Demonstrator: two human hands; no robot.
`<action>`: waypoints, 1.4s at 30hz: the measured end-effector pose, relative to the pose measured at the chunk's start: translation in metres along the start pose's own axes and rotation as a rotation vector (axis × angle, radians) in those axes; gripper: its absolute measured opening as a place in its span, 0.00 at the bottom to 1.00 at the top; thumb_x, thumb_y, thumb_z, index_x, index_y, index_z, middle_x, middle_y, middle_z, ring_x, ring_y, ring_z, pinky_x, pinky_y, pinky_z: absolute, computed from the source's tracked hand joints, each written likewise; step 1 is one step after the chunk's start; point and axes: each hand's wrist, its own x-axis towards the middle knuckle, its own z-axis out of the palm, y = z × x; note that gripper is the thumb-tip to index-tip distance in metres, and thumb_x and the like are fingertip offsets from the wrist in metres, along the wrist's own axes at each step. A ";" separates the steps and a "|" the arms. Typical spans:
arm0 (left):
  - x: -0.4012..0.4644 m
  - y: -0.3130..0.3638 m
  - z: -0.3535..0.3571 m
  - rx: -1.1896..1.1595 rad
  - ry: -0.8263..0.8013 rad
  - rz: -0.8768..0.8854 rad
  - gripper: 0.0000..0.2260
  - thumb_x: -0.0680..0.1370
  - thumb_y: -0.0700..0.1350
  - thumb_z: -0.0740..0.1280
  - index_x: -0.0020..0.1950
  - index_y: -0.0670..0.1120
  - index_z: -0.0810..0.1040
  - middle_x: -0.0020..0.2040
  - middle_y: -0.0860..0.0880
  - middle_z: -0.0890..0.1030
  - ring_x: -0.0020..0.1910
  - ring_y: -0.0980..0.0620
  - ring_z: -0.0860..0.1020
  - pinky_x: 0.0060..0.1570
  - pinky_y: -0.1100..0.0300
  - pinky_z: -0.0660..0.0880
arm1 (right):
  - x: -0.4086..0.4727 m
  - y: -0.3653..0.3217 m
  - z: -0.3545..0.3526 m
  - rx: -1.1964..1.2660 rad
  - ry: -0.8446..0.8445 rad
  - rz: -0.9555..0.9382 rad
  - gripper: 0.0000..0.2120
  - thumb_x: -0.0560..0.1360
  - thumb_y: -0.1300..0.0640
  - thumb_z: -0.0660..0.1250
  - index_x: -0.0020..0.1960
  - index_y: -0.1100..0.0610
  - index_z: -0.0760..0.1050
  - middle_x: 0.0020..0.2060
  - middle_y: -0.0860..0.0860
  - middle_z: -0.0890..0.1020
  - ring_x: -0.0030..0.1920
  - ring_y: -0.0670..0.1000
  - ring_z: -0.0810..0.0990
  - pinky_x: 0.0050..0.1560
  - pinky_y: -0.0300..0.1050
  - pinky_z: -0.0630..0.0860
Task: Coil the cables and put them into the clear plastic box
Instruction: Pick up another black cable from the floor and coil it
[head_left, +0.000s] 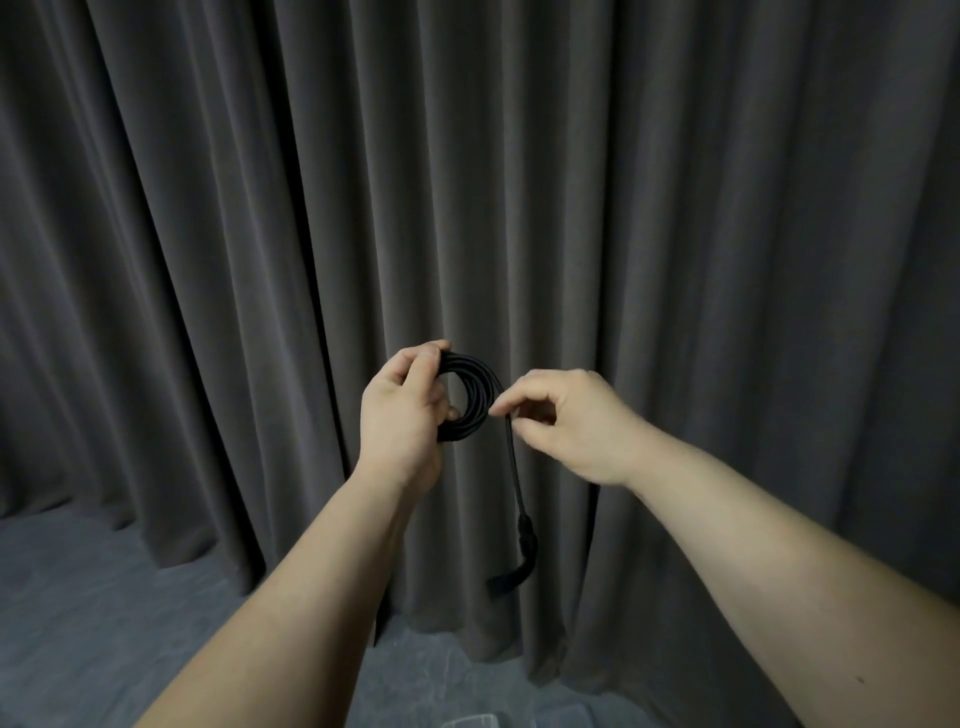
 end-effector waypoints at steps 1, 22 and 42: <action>0.000 0.000 0.001 0.001 -0.001 0.002 0.09 0.83 0.41 0.59 0.47 0.44 0.78 0.23 0.55 0.62 0.22 0.58 0.59 0.28 0.65 0.64 | -0.001 0.000 0.001 -0.012 0.007 -0.002 0.12 0.71 0.65 0.69 0.49 0.50 0.82 0.40 0.38 0.79 0.43 0.43 0.79 0.48 0.35 0.74; -0.002 -0.003 0.011 0.094 0.154 0.109 0.09 0.82 0.42 0.62 0.47 0.50 0.80 0.32 0.54 0.74 0.32 0.58 0.72 0.37 0.62 0.70 | 0.008 -0.005 0.020 0.212 0.397 0.030 0.05 0.67 0.63 0.76 0.38 0.56 0.82 0.36 0.49 0.76 0.33 0.48 0.74 0.36 0.38 0.70; -0.008 0.001 0.025 0.005 0.160 0.142 0.07 0.82 0.42 0.60 0.50 0.45 0.78 0.31 0.53 0.73 0.27 0.60 0.71 0.30 0.66 0.69 | 0.008 -0.019 0.028 0.175 0.229 0.027 0.15 0.69 0.60 0.73 0.30 0.48 0.72 0.33 0.45 0.73 0.32 0.45 0.71 0.36 0.40 0.71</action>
